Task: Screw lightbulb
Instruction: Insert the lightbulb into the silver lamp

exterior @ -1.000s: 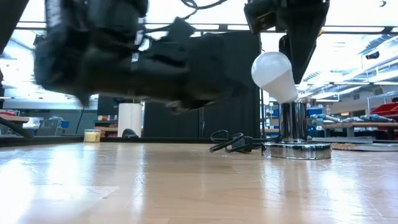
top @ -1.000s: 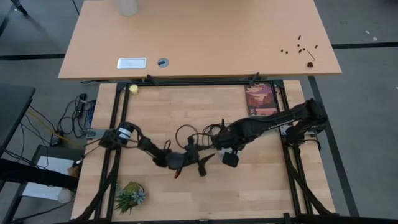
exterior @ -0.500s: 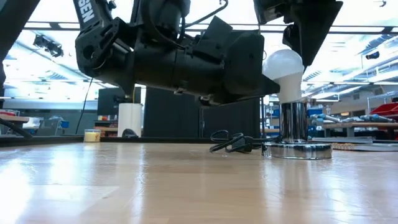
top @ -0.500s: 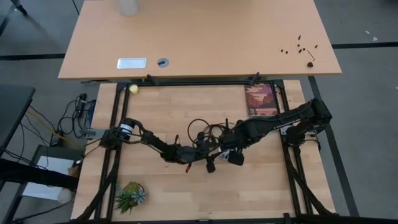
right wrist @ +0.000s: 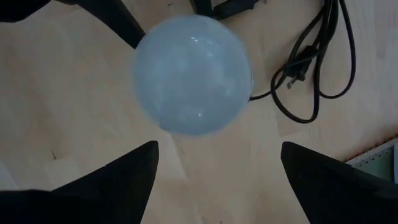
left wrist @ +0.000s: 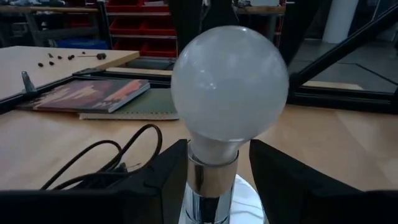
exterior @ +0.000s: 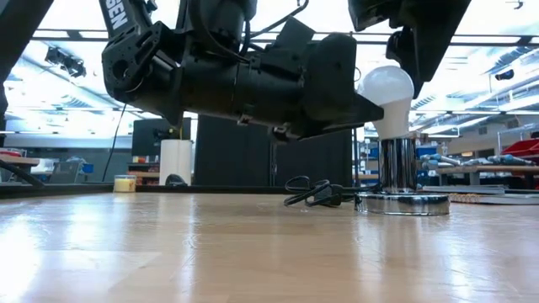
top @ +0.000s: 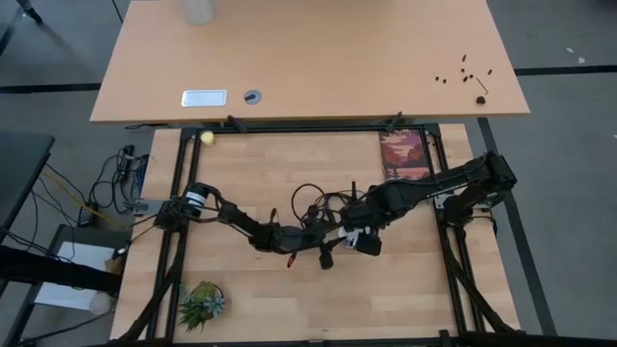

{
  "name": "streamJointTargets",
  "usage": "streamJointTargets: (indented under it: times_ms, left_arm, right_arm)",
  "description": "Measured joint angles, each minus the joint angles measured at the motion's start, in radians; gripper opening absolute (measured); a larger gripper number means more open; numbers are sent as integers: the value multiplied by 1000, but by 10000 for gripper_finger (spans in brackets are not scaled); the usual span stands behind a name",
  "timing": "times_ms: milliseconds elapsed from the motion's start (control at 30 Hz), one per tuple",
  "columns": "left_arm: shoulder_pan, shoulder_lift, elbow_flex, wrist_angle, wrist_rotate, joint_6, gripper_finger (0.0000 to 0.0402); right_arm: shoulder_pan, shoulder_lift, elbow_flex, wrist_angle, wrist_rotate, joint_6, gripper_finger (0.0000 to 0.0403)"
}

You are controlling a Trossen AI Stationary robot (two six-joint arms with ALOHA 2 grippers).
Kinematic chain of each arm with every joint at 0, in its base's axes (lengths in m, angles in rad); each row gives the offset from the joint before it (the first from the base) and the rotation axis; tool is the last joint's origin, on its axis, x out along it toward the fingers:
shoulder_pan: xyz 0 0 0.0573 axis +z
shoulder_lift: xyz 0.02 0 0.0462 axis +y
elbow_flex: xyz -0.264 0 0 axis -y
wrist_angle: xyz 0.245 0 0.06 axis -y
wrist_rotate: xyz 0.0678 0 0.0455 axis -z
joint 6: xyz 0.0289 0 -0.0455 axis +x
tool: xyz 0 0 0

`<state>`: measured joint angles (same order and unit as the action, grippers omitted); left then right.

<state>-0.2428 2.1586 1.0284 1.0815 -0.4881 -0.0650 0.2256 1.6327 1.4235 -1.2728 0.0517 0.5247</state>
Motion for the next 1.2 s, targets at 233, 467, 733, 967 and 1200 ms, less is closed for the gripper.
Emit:
streamJointTargets:
  times_ms: [233, 467, 733, 967, 1200]
  left_arm:
    - [21, 0, 46, -13, -2, 25, 178]
    - [34, -1, 79, -86, 23, 30, 178]
    - [33, -1, 81, -92, 22, 28, 178]
    - [33, -1, 81, -93, 22, 28, 178]
    - [34, -1, 82, -87, 19, 31, 178]
  right_arm:
    - [15, 0, 0, -6, 1, -108, 347]
    - [16, 0, -6, -1, 38, -261, 347]
    - [-6, 0, -6, 67, 37, -330, 347]
    - [-9, 1, -7, 84, 35, -349, 347]
    - [-16, 1, -52, 107, 50, -346, 347]
